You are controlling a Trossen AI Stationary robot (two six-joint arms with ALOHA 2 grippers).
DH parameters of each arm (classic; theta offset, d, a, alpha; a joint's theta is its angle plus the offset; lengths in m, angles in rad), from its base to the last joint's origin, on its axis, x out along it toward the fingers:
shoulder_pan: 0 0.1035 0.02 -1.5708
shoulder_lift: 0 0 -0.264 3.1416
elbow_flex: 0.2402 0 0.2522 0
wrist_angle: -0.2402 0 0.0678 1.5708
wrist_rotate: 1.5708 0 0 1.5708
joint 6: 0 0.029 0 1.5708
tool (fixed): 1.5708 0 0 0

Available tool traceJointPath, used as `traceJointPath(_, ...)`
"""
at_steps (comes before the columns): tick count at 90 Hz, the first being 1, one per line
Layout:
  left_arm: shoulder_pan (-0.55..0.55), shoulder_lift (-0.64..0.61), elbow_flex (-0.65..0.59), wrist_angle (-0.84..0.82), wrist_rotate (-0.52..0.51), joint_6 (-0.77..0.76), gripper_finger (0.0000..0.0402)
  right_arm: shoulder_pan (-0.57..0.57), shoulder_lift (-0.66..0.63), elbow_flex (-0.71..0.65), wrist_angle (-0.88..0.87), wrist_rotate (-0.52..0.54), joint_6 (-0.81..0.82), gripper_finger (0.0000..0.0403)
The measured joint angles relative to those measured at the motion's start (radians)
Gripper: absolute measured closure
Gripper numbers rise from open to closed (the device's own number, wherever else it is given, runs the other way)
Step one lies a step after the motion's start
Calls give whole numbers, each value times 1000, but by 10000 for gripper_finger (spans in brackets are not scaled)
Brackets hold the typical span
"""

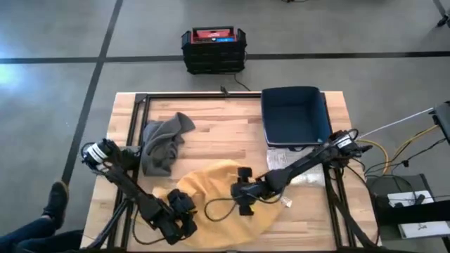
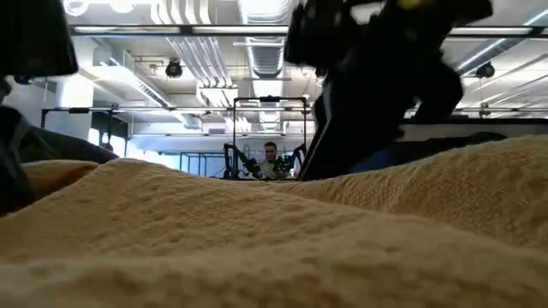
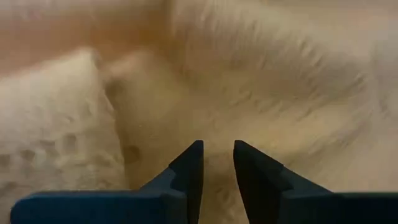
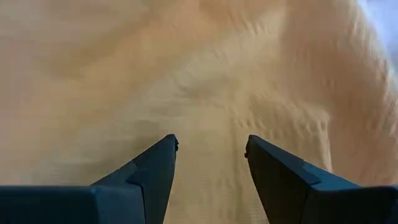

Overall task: Fold towel
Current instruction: Fold the yellow towel

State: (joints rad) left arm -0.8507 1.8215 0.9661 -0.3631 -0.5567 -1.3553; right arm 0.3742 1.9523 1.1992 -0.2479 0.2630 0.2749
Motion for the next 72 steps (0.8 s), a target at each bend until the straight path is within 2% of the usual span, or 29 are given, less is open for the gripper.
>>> traceJointPath(13,0,27,2,81,26,0,325,-76,45,2,-5,7,-9,220)
traceJointPath(29,-2,49,2,224,41,0,326,-193,51,5,-51,130,-30,220)
traceJointPath(34,-2,52,2,263,50,15,326,-223,43,11,-74,139,-42,220)
traceJointPath(44,7,28,22,246,91,52,326,-243,0,35,-137,92,-52,220)
traceJointPath(55,8,-49,83,124,98,71,326,-207,-76,57,-176,-8,-53,220)
traceJointPath(65,9,-96,134,-46,61,78,326,-142,-104,51,-144,-143,-49,220)
traceJointPath(72,7,-100,143,-118,16,98,326,-76,-94,43,-62,-167,-38,220)
